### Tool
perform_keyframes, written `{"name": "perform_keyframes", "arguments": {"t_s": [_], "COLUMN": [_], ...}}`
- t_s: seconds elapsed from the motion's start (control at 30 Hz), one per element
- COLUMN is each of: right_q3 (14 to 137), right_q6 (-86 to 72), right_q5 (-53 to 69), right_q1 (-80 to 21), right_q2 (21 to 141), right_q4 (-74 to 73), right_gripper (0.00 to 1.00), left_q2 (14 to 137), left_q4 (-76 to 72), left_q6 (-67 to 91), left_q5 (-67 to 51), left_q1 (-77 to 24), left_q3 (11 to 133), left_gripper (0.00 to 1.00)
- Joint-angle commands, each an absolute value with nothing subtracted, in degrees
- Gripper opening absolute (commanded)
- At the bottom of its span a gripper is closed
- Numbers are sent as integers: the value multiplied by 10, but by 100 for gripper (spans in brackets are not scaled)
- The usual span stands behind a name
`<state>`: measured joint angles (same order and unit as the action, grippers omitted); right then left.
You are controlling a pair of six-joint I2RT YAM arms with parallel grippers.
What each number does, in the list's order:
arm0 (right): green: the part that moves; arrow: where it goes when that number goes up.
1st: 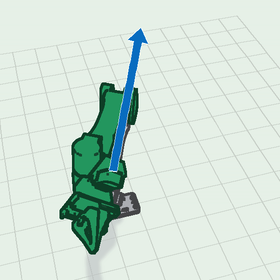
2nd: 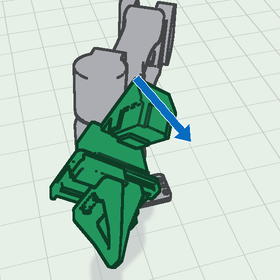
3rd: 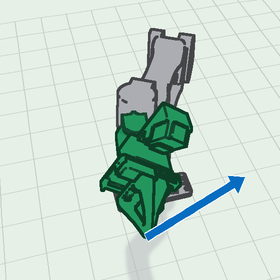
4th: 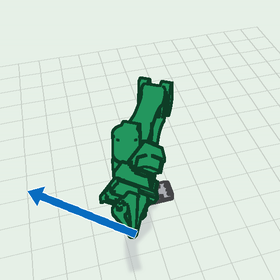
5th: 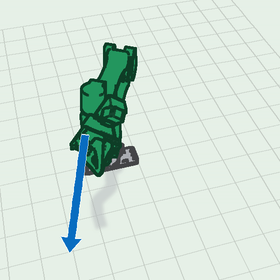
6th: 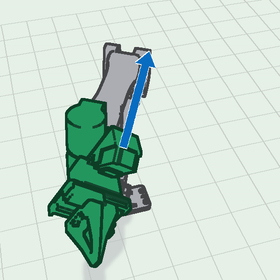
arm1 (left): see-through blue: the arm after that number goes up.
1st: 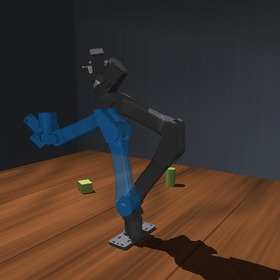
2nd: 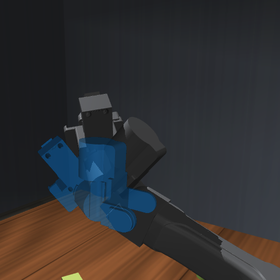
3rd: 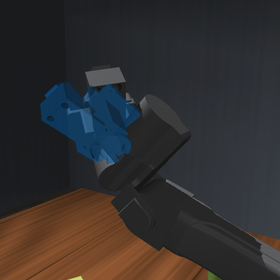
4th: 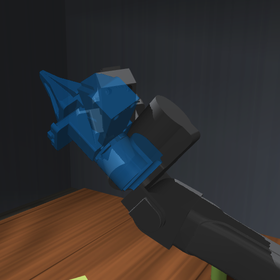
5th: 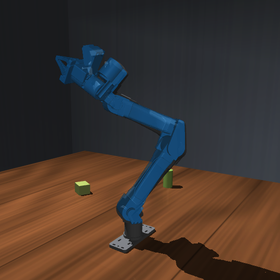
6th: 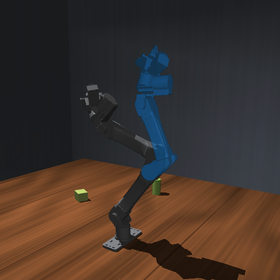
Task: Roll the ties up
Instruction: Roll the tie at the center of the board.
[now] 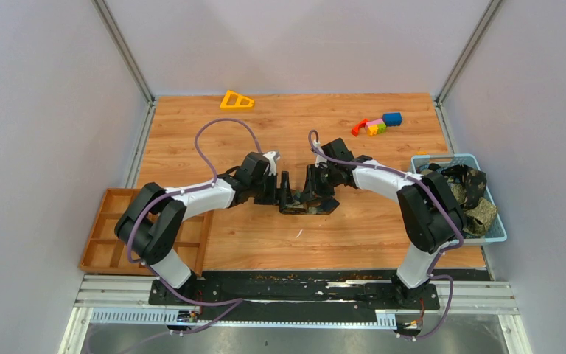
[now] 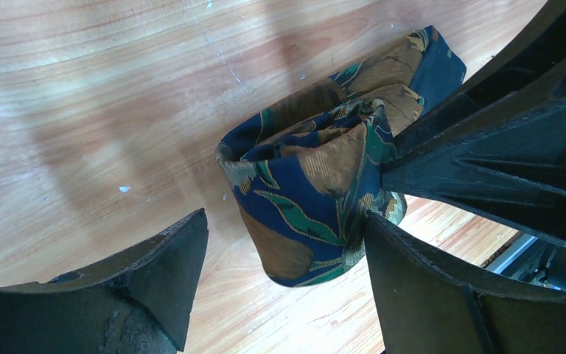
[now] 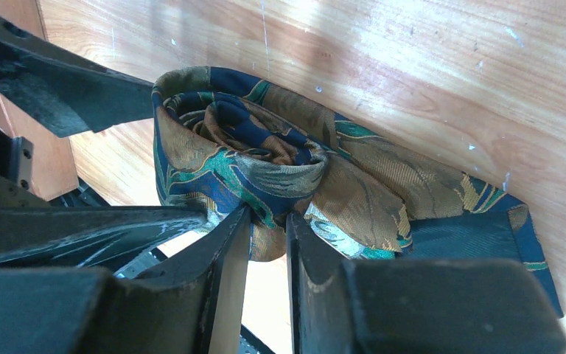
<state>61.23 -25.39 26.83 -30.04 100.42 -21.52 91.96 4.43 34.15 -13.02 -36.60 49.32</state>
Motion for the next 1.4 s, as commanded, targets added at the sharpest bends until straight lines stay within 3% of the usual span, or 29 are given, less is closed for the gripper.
{"name": "perform_keyframes", "arguments": {"t_s": [0.0, 0.47, 0.83, 1.07, 1.37], "right_q3": [610, 599, 626, 667, 589], "right_q6": [-241, -234, -215, -185, -189], "right_q5": [247, 250, 257, 258, 248], "right_q1": [-301, -292, -278, -227, -219], "right_q2": [1018, 1017, 1001, 978, 936], "right_q4": [-193, -193, -223, -265, -249], "right_gripper": [24, 22, 23, 28, 28], "left_q2": [944, 984, 1004, 992, 936], "left_q4": [2, -57, -50, 15, 166], "left_q6": [361, 397, 391, 384, 327], "left_q5": [-164, -178, -187, -215, -203], "left_q1": [-363, -363, -363, -363, -363], "left_q3": [493, 496, 506, 518, 505], "left_gripper": [83, 74, 49, 47, 46]}}
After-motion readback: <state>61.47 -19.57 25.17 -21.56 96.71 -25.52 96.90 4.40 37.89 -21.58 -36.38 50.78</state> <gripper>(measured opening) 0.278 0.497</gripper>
